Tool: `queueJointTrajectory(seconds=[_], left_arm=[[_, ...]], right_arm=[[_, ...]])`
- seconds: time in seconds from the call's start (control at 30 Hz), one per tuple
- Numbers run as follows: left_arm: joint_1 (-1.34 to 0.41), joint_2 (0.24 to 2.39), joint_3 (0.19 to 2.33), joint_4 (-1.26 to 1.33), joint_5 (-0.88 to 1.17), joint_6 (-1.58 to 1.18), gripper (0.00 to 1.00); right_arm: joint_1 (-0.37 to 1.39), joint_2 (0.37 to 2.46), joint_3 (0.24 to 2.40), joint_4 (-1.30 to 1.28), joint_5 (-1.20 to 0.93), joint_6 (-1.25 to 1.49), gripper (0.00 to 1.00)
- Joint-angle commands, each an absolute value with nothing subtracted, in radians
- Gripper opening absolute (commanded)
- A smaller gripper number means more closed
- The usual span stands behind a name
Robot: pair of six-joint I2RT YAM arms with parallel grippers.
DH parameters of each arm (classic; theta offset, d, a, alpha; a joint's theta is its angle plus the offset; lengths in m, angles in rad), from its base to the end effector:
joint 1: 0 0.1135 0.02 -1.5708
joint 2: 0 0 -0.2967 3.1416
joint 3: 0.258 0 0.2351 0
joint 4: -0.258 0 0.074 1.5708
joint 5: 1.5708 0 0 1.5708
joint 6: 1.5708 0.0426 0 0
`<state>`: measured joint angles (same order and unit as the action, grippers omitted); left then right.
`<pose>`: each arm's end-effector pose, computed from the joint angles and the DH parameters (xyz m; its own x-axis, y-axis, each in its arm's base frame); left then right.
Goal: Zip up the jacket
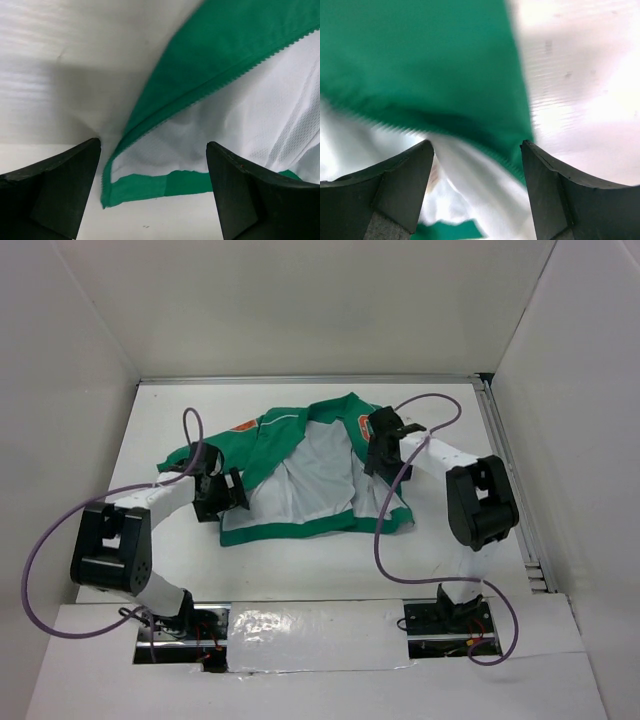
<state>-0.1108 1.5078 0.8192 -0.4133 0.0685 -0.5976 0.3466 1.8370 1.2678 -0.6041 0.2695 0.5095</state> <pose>0.2656 -0.0325 0.2076 -0.8123 -0.4744 -0.3392 -0.3822 0.8724 -0.3047 0.3485 0.1138 0.2217 -0.8695 0.1858 -0.4577 0.2218 0.9748 -0.0255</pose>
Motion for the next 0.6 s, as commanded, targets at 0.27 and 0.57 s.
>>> queueJointTrajectory(seconds=[0.27, 0.57], left_arm=[[-0.175, 1.628, 0.960, -0.561, -0.078, -0.687, 0.05], [-0.152, 1.522, 1.406, -1.006, -0.307, -0.838, 0.00]], right_arm=[[0.396, 1.620, 1.243, -0.587, 0.265, 0.491, 0.79], [0.428, 1.546, 1.132, -0.586, 0.368, 0.555, 0.79]])
